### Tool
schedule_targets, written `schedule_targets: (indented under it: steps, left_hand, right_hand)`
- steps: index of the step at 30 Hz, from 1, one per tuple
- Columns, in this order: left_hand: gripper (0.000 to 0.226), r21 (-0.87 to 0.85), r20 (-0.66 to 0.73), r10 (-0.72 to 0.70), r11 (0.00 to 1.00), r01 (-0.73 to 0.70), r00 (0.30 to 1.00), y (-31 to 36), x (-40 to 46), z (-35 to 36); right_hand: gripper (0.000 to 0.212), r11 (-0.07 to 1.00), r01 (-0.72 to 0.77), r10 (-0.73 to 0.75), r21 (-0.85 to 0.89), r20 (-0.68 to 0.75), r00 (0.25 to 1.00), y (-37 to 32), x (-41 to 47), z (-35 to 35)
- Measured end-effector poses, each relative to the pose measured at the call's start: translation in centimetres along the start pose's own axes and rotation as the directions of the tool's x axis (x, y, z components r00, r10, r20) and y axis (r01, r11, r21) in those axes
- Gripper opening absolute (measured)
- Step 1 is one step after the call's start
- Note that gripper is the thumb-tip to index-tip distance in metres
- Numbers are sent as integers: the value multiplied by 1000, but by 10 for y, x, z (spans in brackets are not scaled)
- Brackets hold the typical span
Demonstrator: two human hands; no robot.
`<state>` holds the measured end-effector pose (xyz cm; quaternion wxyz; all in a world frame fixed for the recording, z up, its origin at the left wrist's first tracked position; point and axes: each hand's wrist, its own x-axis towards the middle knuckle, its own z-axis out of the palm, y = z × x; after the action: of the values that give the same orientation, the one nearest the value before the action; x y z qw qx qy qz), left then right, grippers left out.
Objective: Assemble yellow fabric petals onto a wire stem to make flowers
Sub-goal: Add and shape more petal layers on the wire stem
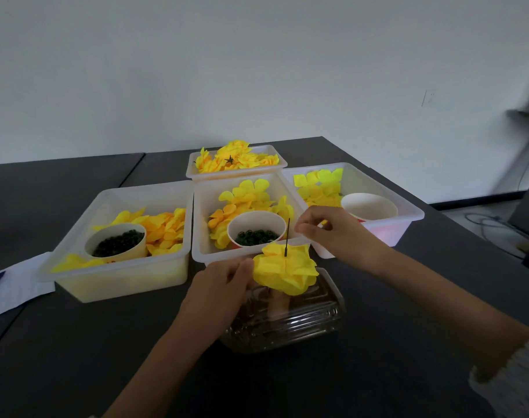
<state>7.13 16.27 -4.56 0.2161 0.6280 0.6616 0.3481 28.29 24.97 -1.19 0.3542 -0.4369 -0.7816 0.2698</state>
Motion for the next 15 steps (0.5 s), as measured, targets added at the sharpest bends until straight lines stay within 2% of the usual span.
schedule_targets:
  steps: [3,7,8,12,13,15]
  left_hand:
    - [46,-67,44,-16,998,19,999,0,4,2]
    - [41,-104,49,-39,994,44,998,1,5,2]
    - [40,-102,46,-34,994,39,998,1,5,2]
    - [38,-104,41,-36,994,40,999,2,4,0]
    - [38,-104,44,-37,994,42,998,2,4,0]
    - [37,-105,45,-37,994,42,998,2,4,0]
  right_hand:
    - [26,999,-22,29,-42,172,985,-5,11,6]
    - [79,995,-39,64,-90,294,954,-11,23,12]
    - [85,994,-40,71,-103,317,946,-10,26,12]
    - [84,991,-100,130,-91,436,891,-15,31,7]
    - [78,988,-125,151,-87,462,874,-15,31,5]
    - [52,986,-152,167,-72,514,841,-16,32,3]
